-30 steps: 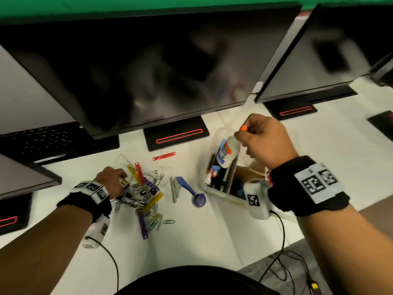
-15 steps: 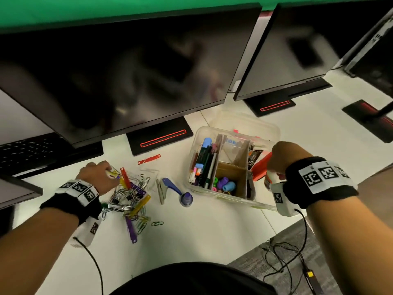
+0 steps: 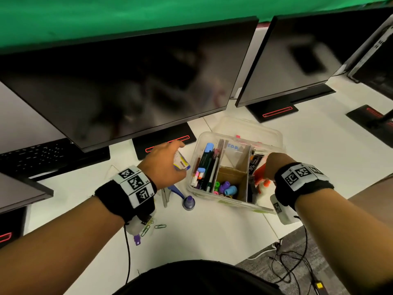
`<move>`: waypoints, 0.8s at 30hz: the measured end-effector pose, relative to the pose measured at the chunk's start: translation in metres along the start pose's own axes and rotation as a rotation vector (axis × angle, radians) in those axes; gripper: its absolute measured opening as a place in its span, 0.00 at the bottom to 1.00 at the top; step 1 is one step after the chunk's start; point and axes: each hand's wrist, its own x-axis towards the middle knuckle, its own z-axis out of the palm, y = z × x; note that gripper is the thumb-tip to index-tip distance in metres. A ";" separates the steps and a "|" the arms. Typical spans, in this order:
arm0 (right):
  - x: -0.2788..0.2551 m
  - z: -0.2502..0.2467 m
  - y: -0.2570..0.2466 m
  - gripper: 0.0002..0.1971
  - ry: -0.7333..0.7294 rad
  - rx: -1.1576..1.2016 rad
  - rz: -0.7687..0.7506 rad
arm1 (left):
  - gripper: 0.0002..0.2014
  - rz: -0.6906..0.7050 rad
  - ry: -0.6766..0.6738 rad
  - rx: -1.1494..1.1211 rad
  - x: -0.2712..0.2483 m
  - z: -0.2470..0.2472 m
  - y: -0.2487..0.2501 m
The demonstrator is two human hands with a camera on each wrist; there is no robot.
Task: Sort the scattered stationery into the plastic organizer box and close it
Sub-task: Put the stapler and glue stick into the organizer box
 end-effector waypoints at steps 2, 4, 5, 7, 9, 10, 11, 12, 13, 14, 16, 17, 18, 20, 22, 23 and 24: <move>-0.027 -0.015 -0.017 0.12 0.105 0.254 -0.055 | 0.37 0.069 -0.023 -0.085 0.000 0.001 0.018; -0.047 -0.026 -0.030 0.16 0.067 0.691 -0.180 | 0.41 0.125 -0.053 -0.146 0.002 0.006 0.037; -0.057 -0.031 -0.036 0.16 -0.002 0.844 -0.251 | 0.42 0.157 -0.064 -0.161 0.002 0.008 0.046; -0.067 -0.031 -0.045 0.13 -0.065 0.939 -0.338 | 0.44 0.233 -0.086 -0.174 0.003 0.016 0.063; -0.069 -0.028 -0.048 0.12 -0.051 0.879 -0.358 | 0.45 0.292 -0.111 -0.194 0.002 0.025 0.077; -0.067 -0.025 -0.046 0.13 -0.039 0.849 -0.350 | 0.45 0.308 -0.133 -0.210 0.002 0.029 0.080; -0.064 -0.023 -0.041 0.14 -0.033 0.831 -0.323 | 0.45 0.323 -0.159 -0.226 0.002 0.034 0.081; -0.062 -0.022 -0.035 0.14 -0.027 0.805 -0.279 | 0.44 0.341 -0.184 -0.221 0.003 0.037 0.080; -0.060 -0.021 -0.028 0.15 -0.008 0.770 -0.226 | 0.42 0.360 -0.204 -0.179 0.004 0.039 0.076; -0.058 -0.020 -0.022 0.15 0.023 0.715 -0.165 | 0.39 0.374 -0.214 -0.109 0.005 0.040 0.070; -0.053 -0.016 -0.012 0.17 0.099 0.576 -0.052 | 0.31 0.391 -0.191 0.019 0.008 0.039 0.055; -0.051 -0.013 -0.010 0.19 0.130 0.488 -0.020 | 0.27 0.380 -0.168 0.048 0.010 0.037 0.046; -0.049 -0.010 -0.011 0.19 0.145 0.403 -0.004 | 0.24 0.348 -0.146 0.059 0.012 0.036 0.037; -0.044 -0.004 -0.016 0.19 0.090 0.284 -0.009 | 0.20 0.263 -0.109 0.067 0.013 0.031 0.018; -0.034 0.003 -0.022 0.14 0.023 0.242 -0.008 | 0.18 0.184 -0.077 0.063 0.014 0.025 -0.002; -0.030 0.004 -0.024 0.11 0.004 0.259 -0.011 | 0.17 0.148 -0.053 0.050 0.014 0.022 -0.013; -0.028 0.004 -0.027 0.07 -0.002 0.252 -0.019 | 0.16 0.109 -0.023 0.035 0.015 0.020 -0.025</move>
